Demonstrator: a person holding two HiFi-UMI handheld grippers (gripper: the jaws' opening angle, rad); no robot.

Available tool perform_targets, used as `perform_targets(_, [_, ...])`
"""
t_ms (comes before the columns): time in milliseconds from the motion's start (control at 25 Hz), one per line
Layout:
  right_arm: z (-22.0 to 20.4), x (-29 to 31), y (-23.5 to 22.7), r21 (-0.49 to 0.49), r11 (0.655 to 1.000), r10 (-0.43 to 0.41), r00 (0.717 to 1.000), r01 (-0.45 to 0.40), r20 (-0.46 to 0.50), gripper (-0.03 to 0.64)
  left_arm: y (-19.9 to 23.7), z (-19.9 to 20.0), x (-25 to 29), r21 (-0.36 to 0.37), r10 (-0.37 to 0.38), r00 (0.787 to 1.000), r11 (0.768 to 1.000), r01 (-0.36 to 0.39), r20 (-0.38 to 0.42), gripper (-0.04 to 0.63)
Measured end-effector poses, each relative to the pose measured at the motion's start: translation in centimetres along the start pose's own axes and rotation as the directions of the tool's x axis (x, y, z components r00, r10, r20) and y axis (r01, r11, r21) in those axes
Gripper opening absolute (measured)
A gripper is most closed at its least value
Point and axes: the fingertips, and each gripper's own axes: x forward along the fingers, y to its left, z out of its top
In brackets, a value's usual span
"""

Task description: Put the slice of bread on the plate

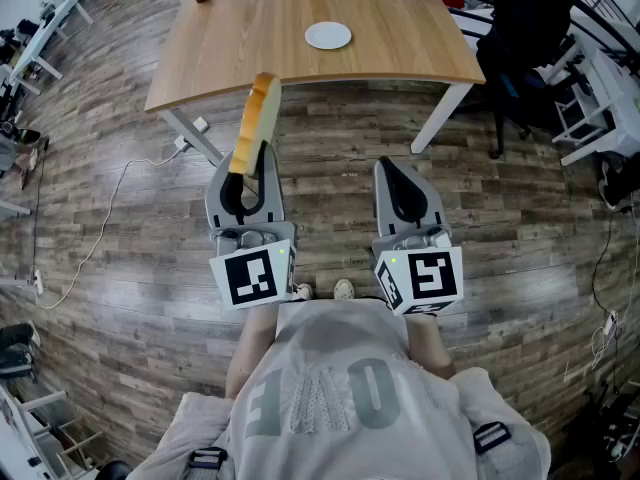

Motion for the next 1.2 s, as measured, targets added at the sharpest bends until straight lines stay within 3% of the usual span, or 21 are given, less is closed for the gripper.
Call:
perform_targets(480, [-0.8, -1.1, -2.2, 0.001, 1.0, 0.001, 1.0, -0.001, -0.024, 0.017, -2.4, 0.1, 0.1, 0.006, 0.006, 1.0, 1.0, -0.006, -0.012, 0.094])
perform_targets(800, [-1.7, -2.0, -3.9, 0.084, 0.996, 0.026, 1.0, -0.026, 0.001, 0.017, -2.2, -0.5, 0.7, 0.013, 0.036, 0.999, 0.999, -0.035, -0.032, 0.094])
perform_targets(1200, [-3.2, 2.1, -9.2, 0.103, 0.994, -0.037, 0.999, 0.038, -0.006, 0.018, -1.1, -3.3, 8.5, 0.021, 0.044, 0.999, 0.999, -0.043, -0.018, 0.094])
